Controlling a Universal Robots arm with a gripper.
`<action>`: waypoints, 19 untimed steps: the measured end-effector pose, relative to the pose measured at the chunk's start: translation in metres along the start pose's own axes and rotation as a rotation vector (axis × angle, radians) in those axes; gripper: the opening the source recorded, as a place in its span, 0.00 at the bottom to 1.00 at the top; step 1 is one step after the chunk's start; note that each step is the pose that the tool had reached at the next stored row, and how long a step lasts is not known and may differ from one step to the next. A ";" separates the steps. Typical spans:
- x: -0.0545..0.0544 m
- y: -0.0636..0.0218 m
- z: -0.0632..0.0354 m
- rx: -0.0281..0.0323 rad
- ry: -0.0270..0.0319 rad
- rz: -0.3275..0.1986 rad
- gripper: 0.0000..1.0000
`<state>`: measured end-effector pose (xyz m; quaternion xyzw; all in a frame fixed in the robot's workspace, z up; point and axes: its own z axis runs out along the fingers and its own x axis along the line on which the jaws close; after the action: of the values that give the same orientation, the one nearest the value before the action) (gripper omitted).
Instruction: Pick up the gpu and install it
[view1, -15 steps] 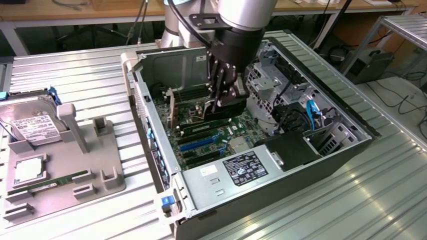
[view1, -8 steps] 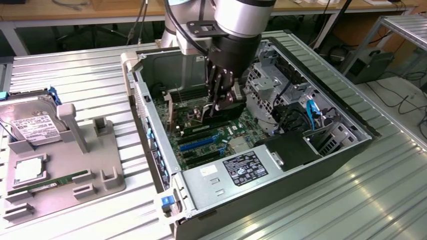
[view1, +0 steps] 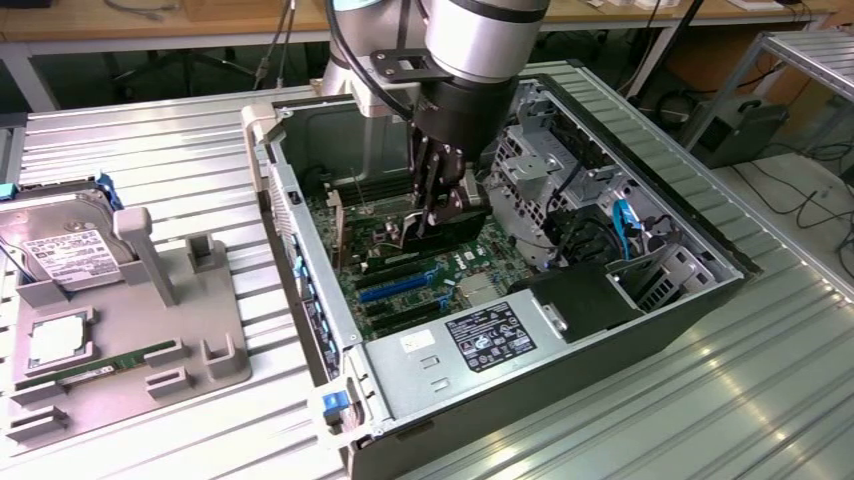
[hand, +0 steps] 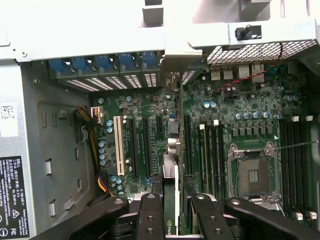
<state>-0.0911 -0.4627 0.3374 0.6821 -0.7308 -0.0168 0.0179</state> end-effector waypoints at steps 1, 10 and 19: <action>0.000 0.0000 0.0000 0.0000 0.0000 0.000 0.26; 0.000 0.0000 0.0000 -0.0001 0.0001 0.000 0.26; 0.000 0.0000 0.0231 0.0008 0.0004 -0.010 0.26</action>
<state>-0.0923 -0.4627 0.3143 0.6857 -0.7274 -0.0165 0.0177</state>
